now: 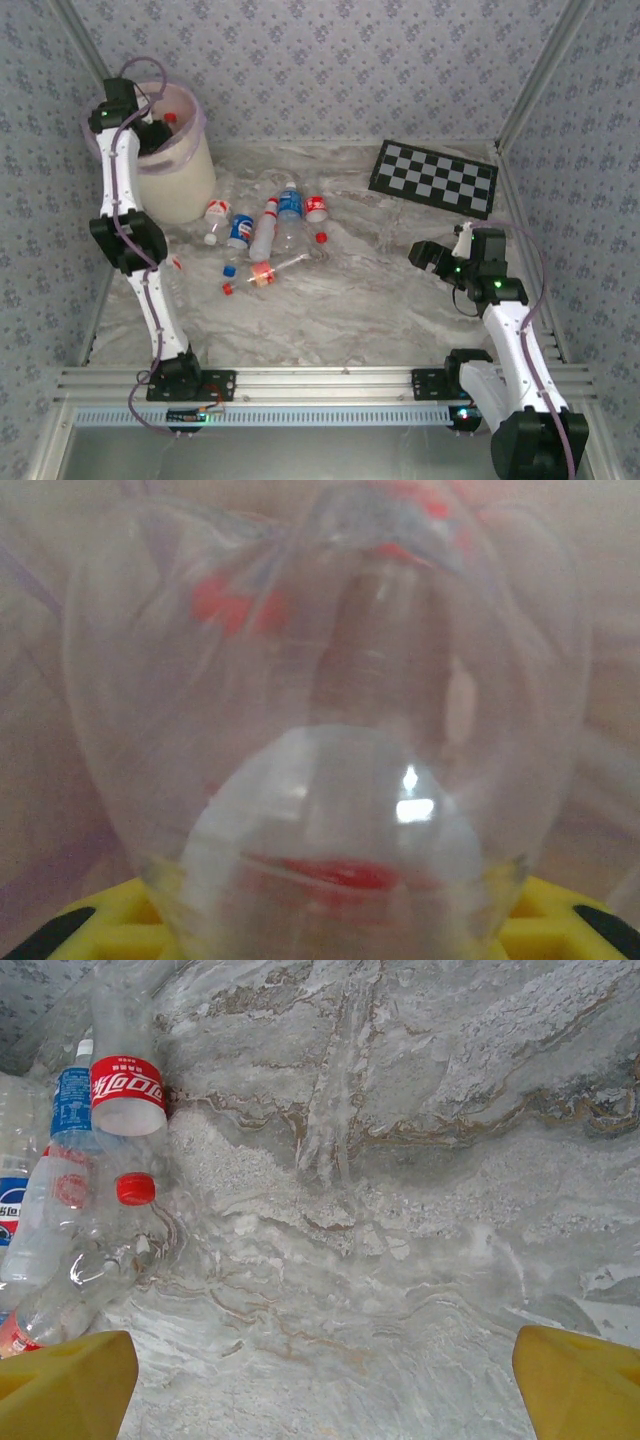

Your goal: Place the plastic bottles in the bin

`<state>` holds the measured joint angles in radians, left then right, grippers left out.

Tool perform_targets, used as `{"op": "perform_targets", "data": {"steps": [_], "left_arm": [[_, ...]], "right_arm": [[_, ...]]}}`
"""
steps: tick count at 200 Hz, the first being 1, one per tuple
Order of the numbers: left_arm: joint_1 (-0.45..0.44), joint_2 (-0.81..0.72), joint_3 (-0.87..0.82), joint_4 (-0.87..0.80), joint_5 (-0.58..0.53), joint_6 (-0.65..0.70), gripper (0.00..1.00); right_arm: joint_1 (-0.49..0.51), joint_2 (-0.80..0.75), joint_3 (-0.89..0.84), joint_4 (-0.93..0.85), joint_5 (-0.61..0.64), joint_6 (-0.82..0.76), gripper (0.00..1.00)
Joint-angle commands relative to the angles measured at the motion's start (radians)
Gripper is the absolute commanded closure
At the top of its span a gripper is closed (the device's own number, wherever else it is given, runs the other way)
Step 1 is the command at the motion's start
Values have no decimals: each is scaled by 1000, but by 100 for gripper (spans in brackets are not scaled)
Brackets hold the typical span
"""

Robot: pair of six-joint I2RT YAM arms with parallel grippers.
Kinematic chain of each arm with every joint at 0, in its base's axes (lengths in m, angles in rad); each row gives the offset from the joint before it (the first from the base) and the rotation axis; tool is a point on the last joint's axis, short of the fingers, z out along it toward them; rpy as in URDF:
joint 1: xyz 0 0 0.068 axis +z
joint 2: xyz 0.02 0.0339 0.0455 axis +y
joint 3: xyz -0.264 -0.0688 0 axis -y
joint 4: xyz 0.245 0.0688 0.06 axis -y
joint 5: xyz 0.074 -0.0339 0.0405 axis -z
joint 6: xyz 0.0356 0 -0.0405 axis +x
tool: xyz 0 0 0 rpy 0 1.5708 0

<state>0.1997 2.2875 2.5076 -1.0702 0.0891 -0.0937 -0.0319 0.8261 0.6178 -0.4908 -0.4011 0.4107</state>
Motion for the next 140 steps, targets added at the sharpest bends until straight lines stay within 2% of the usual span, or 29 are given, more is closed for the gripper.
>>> {"op": "perform_targets", "data": {"steps": [1,21,43,71,107,140], "left_arm": [[-2,18,-48,-26,42,19,67],[-10,61,-50,-33,65,13,42],[-24,96,-61,-44,71,22,22],[-39,106,-92,-46,99,31,1],[-44,51,-142,-20,117,33,0],[-46,31,-59,-58,176,28,0]], "right_arm": [[9,3,10,-7,-3,-19,2],[13,0,2,-15,2,-21,1],[21,-8,-8,-21,8,-21,1],[25,-18,-16,-29,19,-29,1],[29,-7,-15,-32,24,-44,1],[41,19,-9,-16,21,-44,1]]}}
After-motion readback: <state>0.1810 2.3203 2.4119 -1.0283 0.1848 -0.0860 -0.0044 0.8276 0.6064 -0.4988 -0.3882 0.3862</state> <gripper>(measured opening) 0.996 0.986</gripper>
